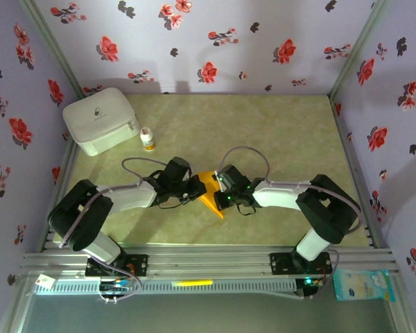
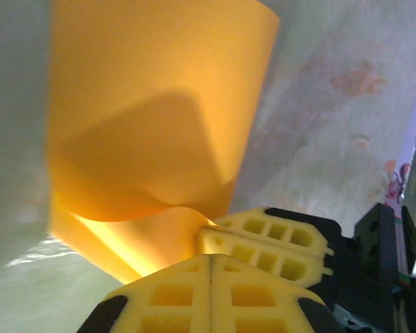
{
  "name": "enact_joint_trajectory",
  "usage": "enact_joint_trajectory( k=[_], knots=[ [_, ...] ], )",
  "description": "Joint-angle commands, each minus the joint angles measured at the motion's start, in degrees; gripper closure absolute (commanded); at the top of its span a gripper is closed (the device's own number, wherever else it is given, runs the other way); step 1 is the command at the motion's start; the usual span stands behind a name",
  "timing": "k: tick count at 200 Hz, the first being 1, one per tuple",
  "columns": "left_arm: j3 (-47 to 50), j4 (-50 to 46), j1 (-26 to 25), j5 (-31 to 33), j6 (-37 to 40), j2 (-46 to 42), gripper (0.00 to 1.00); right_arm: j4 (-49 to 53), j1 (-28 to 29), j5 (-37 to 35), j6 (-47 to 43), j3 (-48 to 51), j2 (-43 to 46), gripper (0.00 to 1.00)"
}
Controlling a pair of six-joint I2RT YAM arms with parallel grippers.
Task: Fold a paper plane with a square sheet of paper (pick it up from the middle)
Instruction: Third fold the triangle at the center of the table.
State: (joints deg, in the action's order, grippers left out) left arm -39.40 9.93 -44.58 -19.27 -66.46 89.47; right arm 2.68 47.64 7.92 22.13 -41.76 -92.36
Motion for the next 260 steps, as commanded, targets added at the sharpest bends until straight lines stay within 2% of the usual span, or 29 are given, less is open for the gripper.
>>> enact_joint_trajectory(
  k=[1,25,92,153,180,227,241,260],
  knots=[
    [1.49,9.34,-1.78,1.35,-5.06,2.52,1.0,-0.13,-0.29,-0.39,1.34,1.46,0.29,1.0],
    [1.65,10.38,-3.05,2.37,-5.57,4.62,1.0,-0.69,-0.28,-0.55,1.51,2.21,0.34,1.0],
    [2.28,6.02,-3.94,5.73,-5.19,5.1,1.0,-1.23,-0.32,-0.63,1.23,2.74,0.25,1.0],
    [2.28,5.27,-3.7,5.21,-4.56,7.45,1.0,-1.04,-0.33,-0.72,1.07,2.6,-0.02,1.0],
    [2.98,1.06,-3.73,6.58,-2.97,6.51,1.0,-0.5,-0.34,-0.74,1.03,2.3,0.18,1.0],
    [2.66,-0.62,-3.85,6.93,-0.96,8.79,1.0,-0.62,-0.29,0.07,1.5,1.97,0.52,1.0],
    [2.74,-0.83,-3.85,7.39,-1.06,8.64,1.0,-0.36,-0.29,0.07,1.73,1.76,1.05,0.98],
    [2.79,-1.23,-3.85,7.49,-0.92,8.65,1.0,1.35,-0.28,-0.35,2.79,0.64,2.87,0.9]
  ],
)
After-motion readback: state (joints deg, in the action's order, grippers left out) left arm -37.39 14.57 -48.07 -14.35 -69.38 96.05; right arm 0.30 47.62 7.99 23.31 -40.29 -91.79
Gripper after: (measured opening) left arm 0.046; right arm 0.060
